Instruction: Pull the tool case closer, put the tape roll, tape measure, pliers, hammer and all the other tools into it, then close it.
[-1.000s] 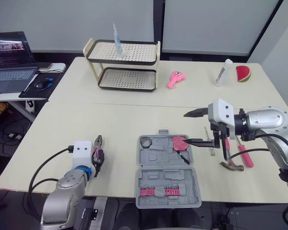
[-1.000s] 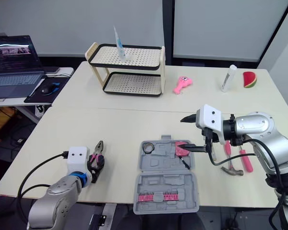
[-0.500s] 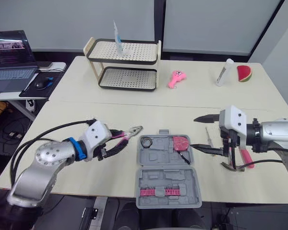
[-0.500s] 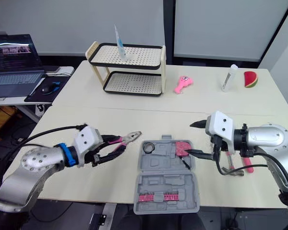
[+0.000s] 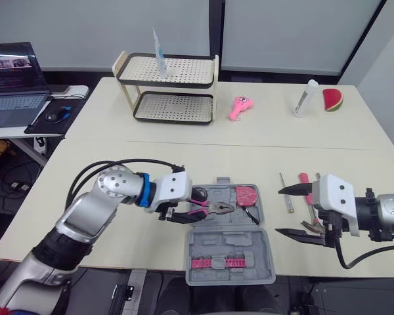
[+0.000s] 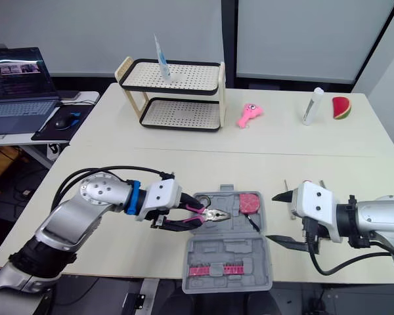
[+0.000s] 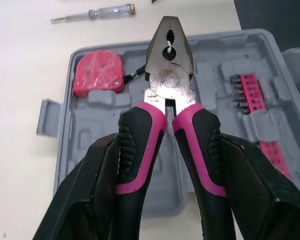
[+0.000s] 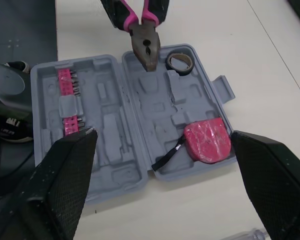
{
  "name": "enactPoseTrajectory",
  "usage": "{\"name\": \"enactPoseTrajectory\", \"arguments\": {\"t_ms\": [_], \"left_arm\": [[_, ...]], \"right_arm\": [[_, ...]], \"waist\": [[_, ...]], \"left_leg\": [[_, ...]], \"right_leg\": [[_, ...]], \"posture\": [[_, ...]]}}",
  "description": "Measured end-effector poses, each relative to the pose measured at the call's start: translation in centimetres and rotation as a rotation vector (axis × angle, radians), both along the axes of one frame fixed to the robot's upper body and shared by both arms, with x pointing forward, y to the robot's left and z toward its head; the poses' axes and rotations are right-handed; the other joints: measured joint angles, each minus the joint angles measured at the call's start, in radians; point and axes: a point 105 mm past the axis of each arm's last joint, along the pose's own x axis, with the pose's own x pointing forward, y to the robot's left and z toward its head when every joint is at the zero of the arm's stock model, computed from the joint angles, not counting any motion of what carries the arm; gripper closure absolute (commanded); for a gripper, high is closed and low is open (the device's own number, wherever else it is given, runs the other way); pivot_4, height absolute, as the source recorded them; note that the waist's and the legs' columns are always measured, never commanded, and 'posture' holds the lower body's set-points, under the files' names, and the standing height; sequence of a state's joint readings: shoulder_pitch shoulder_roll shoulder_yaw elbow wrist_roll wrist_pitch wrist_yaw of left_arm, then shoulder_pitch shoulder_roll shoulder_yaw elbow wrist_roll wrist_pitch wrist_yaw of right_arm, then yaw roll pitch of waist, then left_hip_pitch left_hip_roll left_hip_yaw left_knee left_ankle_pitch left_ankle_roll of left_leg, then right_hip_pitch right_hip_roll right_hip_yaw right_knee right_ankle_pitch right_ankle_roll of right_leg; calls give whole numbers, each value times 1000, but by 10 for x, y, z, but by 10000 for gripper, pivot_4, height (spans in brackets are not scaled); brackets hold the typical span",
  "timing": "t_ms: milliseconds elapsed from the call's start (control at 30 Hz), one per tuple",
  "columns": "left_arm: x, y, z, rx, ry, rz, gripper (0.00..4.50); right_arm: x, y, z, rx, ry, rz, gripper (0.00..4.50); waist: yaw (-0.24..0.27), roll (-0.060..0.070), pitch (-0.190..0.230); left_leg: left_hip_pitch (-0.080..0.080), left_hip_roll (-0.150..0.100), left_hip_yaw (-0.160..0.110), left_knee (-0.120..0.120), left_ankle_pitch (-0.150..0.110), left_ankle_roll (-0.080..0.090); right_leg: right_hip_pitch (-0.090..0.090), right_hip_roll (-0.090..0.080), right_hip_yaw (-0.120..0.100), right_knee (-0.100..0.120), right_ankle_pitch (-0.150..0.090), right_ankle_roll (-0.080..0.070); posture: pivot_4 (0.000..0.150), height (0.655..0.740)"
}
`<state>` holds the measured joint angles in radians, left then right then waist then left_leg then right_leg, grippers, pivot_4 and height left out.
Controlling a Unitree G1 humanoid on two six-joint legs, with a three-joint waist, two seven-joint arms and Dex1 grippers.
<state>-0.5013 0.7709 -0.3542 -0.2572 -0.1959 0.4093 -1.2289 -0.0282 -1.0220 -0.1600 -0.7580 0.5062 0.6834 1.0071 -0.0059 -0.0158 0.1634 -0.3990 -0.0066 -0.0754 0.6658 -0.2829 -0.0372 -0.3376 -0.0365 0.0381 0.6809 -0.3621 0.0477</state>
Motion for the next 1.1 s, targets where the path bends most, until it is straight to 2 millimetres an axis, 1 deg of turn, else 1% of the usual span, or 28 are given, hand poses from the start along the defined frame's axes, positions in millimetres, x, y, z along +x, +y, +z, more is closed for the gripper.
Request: {"name": "enactPoseTrajectory", "arguments": {"t_ms": [67, 133, 233, 367, 433, 600, 767, 867, 967, 1000, 1033, 1100], "left_arm": [[4, -11, 1, -1, 2, -3, 18883], [5, -18, 1, 3, 6, -5, 18883], [6, -20, -2, 26, 29, 11, 18883], [6, -24, -1, 37, 39, 23, 18883], [7, -24, -1, 44, 31, 29, 18883], [8, -23, -3, 60, 25, 41, 18883], [10, -21, -3, 71, 16, 47, 18883], [10, -21, -3, 72, 15, 48, 18883], [10, -21, -3, 73, 14, 48, 18883], [10, -21, -3, 73, 14, 48, 18883], [10, -21, -3, 73, 14, 48, 18883], [10, -21, -3, 73, 13, 47, 18883]], "right_arm": [[2, 17, -5, 50, 8, 8, 0], [4, 30, -10, 47, 11, 28, 0], [14, 43, -15, 17, -25, 20, 0], [29, 61, -22, -8, -48, -13, 0], [33, 65, -27, -34, -34, -24, 0], [34, 74, -45, -87, 29, -15, 0], [43, 75, -49, -122, 29, -30, 0], [46, 78, -49, -121, 21, -26, 6543], [46, 82, -49, -122, 12, -15, 17400], [47, 83, -50, -124, 10, -9, 20145], [47, 84, -51, -127, 8, -5, 22548], [49, 86, -50, -128, -3, -1, 25116]], "waist": [[-2, 0, 0], [-4, 0, 0], [-8, 0, 0], [-16, 0, 0], [-15, 0, 0], [-17, 0, 0], [-19, 0, 0], [-21, 0, 0], [-21, 0, 0], [-21, 0, 0], [-21, 0, 0], [-21, 0, 0]], "left_leg": [[0, 0, 0, 0, 0, 0], [0, 0, 0, 0, 0, 0], [0, 0, -1, 0, 0, 0], [-1, -1, -2, 0, 0, -1], [-1, -1, -2, 1, 0, -1], [-1, -1, -2, 1, 0, -1], [-1, -1, -2, 1, 0, 0], [-1, -1, -2, 1, 0, 0], [-1, -1, -2, 1, 0, 0], [-1, -1, -2, 1, 0, 0], [-1, -1, -2, 1, 0, 0], [-1, -1, -1, 1, 0, -1]], "right_leg": [[0, 0, 0, 1, 0, 0], [0, 1, 0, 1, 0, 0], [-1, 0, 0, 0, 0, 0], [-1, 0, 0, 1, 0, 0], [-1, 0, 0, 0, 0, 0], [-1, 0, 0, 1, 0, 0], [-2, 0, -1, 1, 0, 0], [-2, 0, -1, 1, 0, 0], [-3, 0, -1, 1, 0, 0], [-3, 0, -1, 1, 0, 0], [-3, 0, -1, 2, 0, 0], [-4, 0, -1, 2, 0, 0]], "posture": [[1500, 7290], [1500, 7290], [1500, 7290], [1500, 7290], [1500, 7290], [1500, 7290], [1500, 7290], [1500, 7290], [1500, 7290], [1500, 7290], [1500, 7290], [1500, 7290]]}}
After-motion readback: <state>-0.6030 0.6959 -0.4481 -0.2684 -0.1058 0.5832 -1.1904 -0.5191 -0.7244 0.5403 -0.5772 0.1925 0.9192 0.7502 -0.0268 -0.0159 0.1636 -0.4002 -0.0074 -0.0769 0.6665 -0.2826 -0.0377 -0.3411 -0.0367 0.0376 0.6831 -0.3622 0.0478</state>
